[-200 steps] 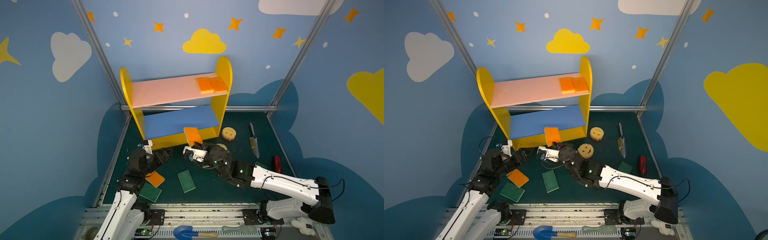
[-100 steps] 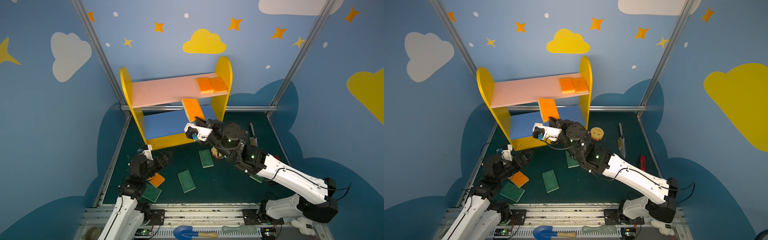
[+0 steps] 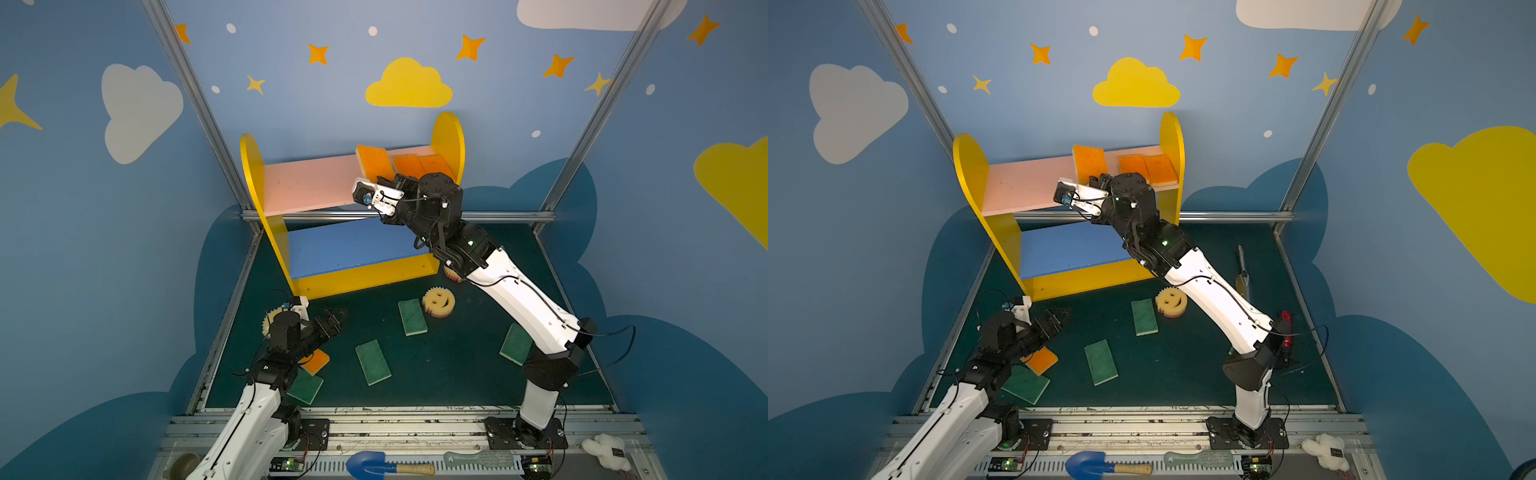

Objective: Place and organize the cleaning sponges onto the shelf
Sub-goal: 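Raise the orange sponge toward the pink shelf with the right gripper, then lower the orange sponge onto the pink shelf beside the other sponges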

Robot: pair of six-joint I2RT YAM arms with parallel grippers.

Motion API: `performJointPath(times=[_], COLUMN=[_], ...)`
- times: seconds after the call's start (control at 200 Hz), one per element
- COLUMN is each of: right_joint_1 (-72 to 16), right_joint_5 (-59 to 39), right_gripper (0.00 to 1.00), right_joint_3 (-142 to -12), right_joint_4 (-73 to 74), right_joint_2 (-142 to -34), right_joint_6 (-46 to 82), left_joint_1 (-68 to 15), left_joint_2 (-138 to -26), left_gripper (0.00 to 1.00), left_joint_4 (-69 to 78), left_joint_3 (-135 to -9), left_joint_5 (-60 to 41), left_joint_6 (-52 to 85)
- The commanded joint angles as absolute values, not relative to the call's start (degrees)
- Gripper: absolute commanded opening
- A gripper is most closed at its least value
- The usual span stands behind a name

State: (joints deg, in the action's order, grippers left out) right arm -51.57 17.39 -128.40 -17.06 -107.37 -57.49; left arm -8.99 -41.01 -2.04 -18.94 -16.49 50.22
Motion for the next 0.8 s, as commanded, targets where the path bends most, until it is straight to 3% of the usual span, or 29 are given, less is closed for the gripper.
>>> performJointPath(times=[0.0,0.27,0.796], right_joint_1=[-50.3,-48.2,-46.5], right_joint_5=[15.0,12.4,16.8], right_gripper=[0.00,0.00,0.00], right_joint_3=[-131.4,-133.5,-134.7], right_joint_4=[-21.1,-23.2,-18.7], right_joint_2=[-109.5,-112.6,-116.4], right_joint_6=[-56.7,-55.0,-55.6], left_joint_1=[-9.0,-9.1,-9.1], left_joint_2=[-41.8,-42.4,-41.8], left_gripper=[0.99,0.99,0.99], left_joint_4=[1.5,2.1,1.6], left_joint_3=[-18.5,-18.2,-18.0], left_joint_5=[-16.9,-16.7,-16.9], left_joint_6=[49.8,49.4,49.9])
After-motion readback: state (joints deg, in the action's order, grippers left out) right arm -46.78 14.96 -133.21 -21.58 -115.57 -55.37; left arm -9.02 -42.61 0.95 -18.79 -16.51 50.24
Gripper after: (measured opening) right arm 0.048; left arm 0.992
